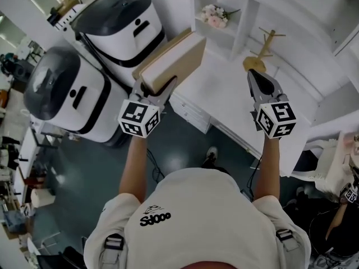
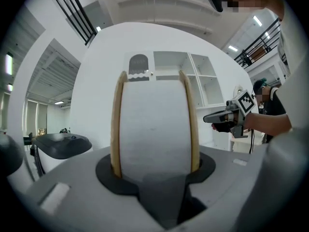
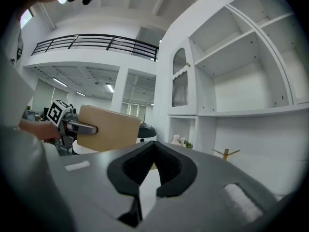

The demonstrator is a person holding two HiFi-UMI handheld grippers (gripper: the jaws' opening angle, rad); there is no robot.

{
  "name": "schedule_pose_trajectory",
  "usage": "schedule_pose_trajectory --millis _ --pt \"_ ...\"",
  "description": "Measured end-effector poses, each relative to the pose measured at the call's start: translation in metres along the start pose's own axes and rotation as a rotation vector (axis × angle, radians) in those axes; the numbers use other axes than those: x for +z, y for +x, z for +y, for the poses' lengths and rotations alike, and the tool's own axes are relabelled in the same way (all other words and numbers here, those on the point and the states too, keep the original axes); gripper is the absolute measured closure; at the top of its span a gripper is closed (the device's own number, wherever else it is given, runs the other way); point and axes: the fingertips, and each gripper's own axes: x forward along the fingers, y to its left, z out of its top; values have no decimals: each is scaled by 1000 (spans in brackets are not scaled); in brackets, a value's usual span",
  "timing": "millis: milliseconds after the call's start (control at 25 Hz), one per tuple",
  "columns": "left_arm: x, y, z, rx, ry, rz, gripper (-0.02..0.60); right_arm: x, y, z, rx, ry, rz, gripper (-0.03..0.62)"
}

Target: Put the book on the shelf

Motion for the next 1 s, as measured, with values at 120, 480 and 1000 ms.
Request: schedule_pose_trajectory --millis 120,480,1000 --pt "-2 32 4 7 -4 8 345 -1 17 -29 1 -4 -4 592" --pt "-34 117 25 22 -41 82 345 -19 59 -97 16 31 21 592" --pt "-87 206 80 -137 -75 197 345 -58 127 -103 -102 148 89 592"
